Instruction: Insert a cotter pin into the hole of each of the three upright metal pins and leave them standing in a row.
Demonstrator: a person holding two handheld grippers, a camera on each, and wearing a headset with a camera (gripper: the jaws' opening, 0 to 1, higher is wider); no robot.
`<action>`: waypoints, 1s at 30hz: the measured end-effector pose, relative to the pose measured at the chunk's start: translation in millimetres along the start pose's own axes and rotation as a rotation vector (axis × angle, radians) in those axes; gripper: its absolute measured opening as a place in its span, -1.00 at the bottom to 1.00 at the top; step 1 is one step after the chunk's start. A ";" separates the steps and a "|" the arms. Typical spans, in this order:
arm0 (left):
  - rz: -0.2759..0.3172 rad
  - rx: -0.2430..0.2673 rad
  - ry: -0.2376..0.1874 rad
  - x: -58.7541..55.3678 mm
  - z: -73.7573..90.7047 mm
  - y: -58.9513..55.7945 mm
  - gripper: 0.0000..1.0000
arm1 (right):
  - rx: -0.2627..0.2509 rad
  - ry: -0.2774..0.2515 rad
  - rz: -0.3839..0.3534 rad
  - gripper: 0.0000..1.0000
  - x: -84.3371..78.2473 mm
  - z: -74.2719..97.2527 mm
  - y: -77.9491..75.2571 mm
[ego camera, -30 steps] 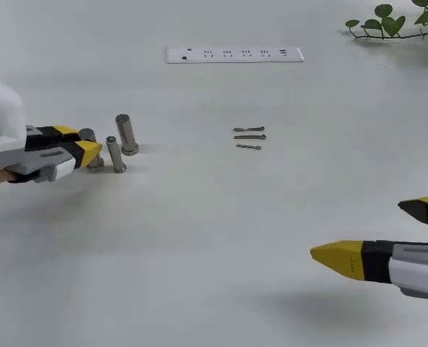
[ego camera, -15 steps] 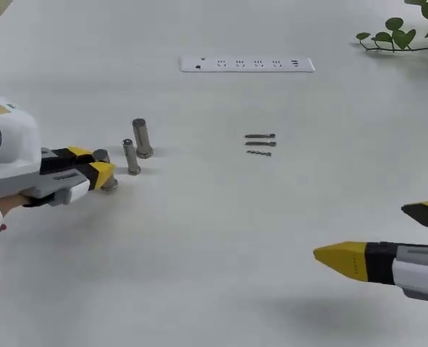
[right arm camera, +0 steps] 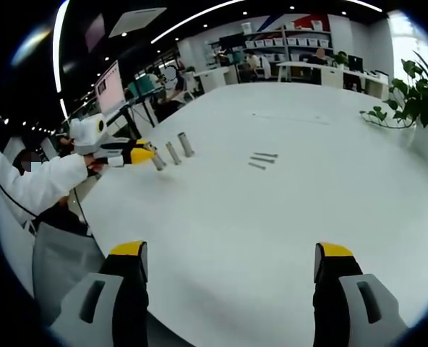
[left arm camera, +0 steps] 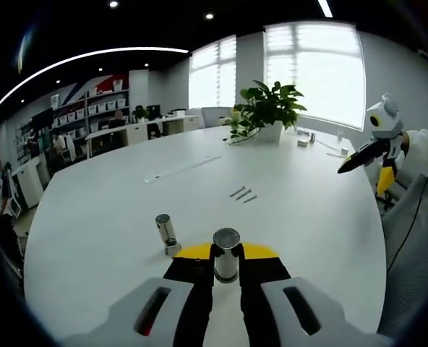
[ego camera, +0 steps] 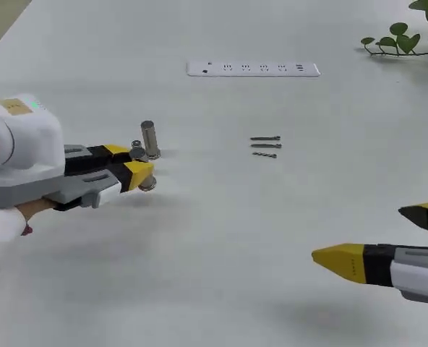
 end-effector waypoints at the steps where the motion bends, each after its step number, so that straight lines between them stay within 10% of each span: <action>1: -0.003 -0.009 0.001 0.4 -1.3 -2.0 -0.82 | 0.000 -0.001 0.000 0.88 -0.5 0.5 0.5; 30: -0.077 -0.155 0.073 -9.7 -57.6 -35.5 -0.82 | -0.013 0.017 -0.025 0.86 -8.4 1.1 -8.7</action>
Point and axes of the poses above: the centre of the closed fingertips' face, and the gripper's own axes: z roughly backward along the fingers, y roughly to its left, x roughly out of its top, the point moved 6 cm from there along z, roughly backward along the fingers, and after that the axes turned 8 degrees about -x, right-handed, at the moved point
